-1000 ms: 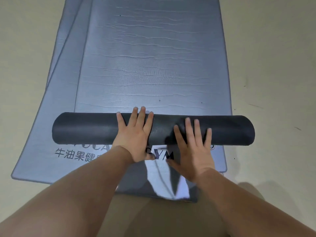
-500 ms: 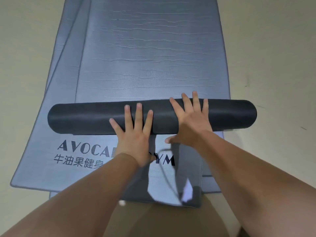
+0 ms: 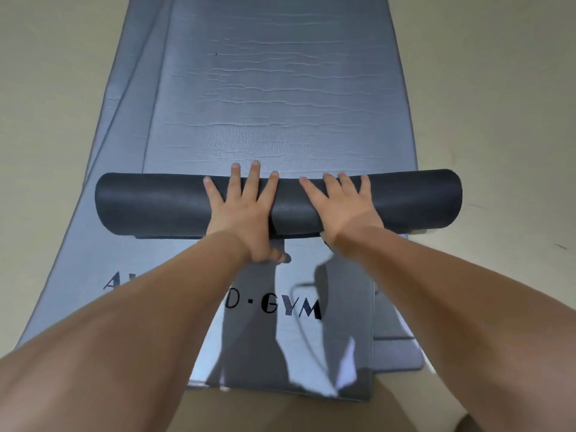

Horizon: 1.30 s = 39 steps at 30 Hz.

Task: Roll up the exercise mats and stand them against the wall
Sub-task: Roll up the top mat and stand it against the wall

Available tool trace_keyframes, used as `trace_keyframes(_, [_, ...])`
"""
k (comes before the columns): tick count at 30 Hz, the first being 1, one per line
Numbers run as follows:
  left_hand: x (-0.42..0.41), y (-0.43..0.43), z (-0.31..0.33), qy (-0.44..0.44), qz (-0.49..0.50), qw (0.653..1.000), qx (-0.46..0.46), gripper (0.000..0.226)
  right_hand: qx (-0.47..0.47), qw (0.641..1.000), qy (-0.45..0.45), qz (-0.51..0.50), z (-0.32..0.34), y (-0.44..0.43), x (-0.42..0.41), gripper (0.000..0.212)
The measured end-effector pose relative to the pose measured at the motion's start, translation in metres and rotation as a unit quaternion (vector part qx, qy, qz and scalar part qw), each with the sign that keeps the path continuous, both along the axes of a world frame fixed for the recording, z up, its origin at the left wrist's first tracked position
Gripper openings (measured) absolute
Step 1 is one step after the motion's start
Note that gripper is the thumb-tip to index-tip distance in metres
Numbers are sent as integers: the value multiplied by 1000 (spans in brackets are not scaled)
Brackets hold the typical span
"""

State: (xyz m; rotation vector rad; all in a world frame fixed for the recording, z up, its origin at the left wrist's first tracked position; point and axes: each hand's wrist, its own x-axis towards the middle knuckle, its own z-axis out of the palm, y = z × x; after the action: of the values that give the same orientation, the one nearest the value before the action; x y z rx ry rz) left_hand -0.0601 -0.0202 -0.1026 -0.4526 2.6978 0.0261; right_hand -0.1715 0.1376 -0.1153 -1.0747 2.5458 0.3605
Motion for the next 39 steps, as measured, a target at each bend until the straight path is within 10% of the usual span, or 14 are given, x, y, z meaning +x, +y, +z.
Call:
trace_keyframes(5, [59,38,-9,94,7,993,-74,119,-23,999,-31,24,16,4,2,101])
trace_keyframes(14, [106,57,-19,94,-13,995,-6,141,18,980,-197,20,40,16,19,109])
trace_keyframes(22, [37,18,-9,26,-18,999,26,150,-145,989,-14,-32,23,49,73,113])
trace_keyframes(39, [-30,-22,-5,38,14,999,-6,160,-90,994,39,-45,14,3,-32,150])
